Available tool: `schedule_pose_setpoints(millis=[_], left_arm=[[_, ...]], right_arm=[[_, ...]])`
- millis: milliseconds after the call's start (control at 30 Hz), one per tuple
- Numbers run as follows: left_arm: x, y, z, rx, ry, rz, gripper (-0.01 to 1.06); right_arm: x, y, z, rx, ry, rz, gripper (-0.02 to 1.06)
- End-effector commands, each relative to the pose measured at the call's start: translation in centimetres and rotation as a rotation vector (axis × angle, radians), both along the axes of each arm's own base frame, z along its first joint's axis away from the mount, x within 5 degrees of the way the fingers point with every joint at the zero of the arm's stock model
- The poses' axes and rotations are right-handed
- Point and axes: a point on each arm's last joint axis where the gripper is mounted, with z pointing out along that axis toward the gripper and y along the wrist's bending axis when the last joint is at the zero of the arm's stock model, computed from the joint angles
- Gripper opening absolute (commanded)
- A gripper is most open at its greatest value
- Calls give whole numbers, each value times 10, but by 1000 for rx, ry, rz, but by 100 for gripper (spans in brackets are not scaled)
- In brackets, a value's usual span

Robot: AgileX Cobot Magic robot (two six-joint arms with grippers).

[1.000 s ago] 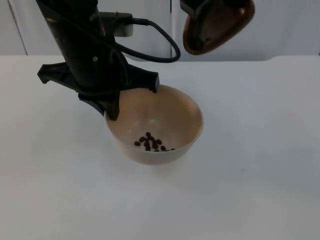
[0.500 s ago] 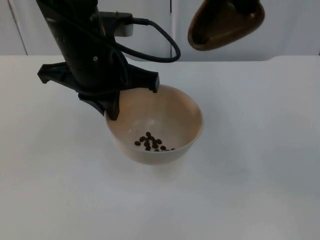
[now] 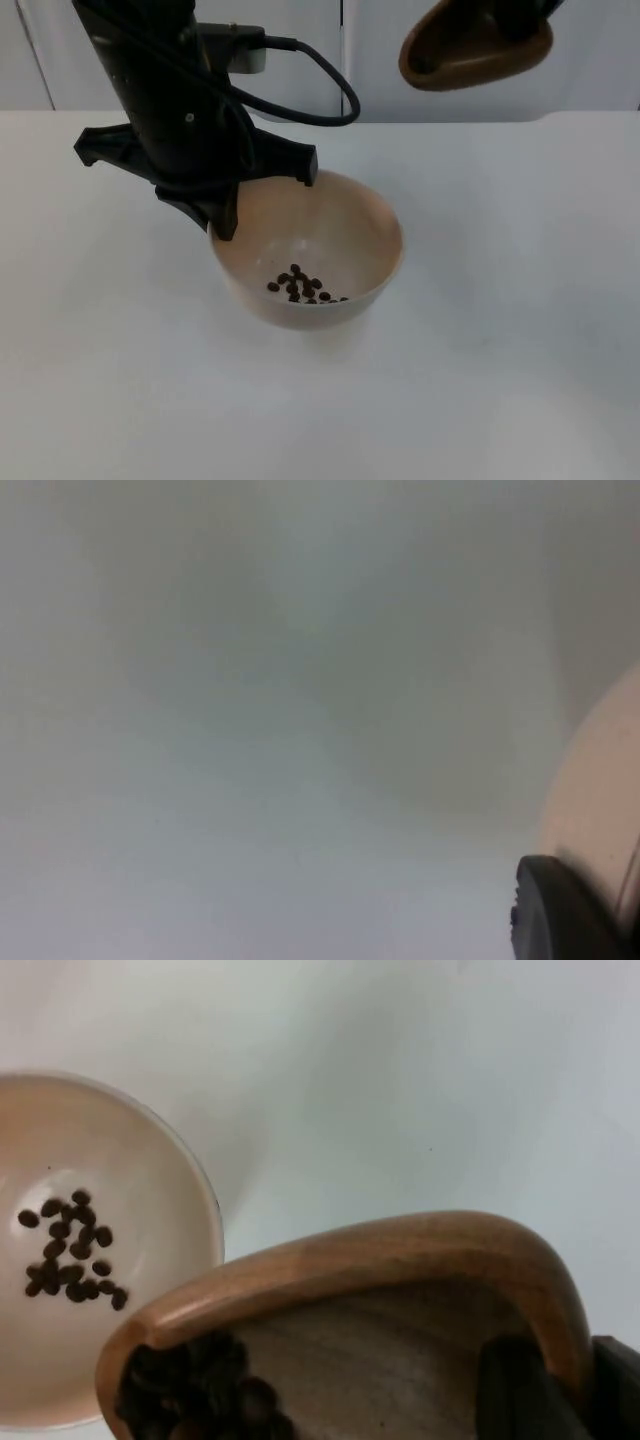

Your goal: Pick up the bowl with the left hand and pour the coffee beans from the cup into the bowl with the right hand.

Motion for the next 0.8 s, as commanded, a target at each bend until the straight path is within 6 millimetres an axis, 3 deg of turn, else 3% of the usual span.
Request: schedule_pose_setpoints(millis=[0, 400, 600, 767], left_arm=[[0, -1, 2, 1, -13, -4, 0], [-1, 3, 2, 41, -7, -6, 0], [4, 18, 1, 39, 22, 49, 0], [7, 45, -9, 4, 76, 136, 0]], right_arm=[[-2, -3, 7, 15, -11, 8, 0], [12, -32, 0, 8, 19, -72, 0], [15, -49, -30, -5, 51, -101, 0], [12, -65, -62, -2, 83, -126, 0]])
